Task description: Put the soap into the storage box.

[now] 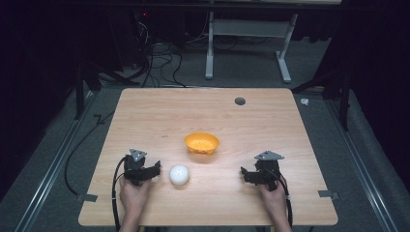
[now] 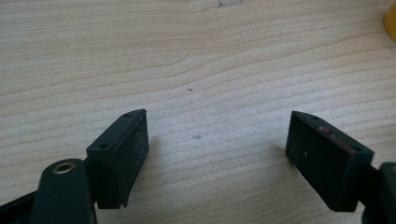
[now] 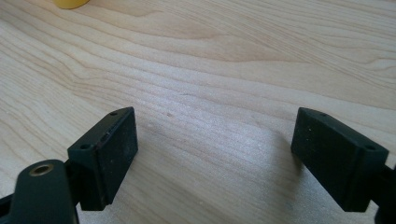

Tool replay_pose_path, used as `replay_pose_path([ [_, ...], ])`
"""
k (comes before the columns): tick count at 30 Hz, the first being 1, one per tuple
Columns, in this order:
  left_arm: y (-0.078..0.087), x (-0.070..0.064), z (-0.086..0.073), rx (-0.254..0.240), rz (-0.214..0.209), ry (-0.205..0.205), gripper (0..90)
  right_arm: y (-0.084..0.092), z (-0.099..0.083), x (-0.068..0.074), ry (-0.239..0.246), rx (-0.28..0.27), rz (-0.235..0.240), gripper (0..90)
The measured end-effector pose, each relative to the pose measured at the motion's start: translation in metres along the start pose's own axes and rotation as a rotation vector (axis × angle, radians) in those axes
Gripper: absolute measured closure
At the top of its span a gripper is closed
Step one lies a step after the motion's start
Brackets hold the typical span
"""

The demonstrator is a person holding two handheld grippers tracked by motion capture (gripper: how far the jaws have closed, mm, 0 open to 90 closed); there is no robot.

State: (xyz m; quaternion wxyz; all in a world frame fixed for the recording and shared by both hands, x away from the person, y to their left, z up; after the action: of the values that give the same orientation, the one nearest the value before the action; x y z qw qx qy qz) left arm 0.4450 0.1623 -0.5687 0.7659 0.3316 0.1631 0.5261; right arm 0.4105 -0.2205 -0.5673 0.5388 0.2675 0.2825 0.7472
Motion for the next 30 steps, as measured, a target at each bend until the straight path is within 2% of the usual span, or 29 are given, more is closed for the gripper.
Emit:
replay_pose_path([
  [12, 0.0, -0.0002, 0.0, 0.0, -0.004, 0.001, 21.3, 0.0005, -0.0005, 0.0003, -0.002, 0.0, -0.001, 15.3],
  [20, -0.0006, -0.0018, 0.0002, 0.0, -0.023, -0.003, 17.6, 0.0009, -0.0011, 0.0005, 0.005, 0.002, 0.003, 15.3],
  [30, -0.001, -0.003, -0.0001, 0.008, -0.016, -0.01, 15.3, 0.0012, -0.0014, 0.0012, 0.007, 0.002, 0.004, 15.3],
])
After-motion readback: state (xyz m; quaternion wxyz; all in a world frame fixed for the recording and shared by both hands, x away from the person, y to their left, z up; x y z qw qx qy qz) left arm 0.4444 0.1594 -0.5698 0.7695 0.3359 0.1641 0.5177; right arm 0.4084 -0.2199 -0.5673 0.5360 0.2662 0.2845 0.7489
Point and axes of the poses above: each handheld gripper's, and its own axes: y roughly backward along the jaws, z roughly out of its top, x roughly to its left, the point moved 9 cm from there along -y, roughly forward along the jaws, and after that the axes turned 9 degrees about -y, right-handed, at the moved point
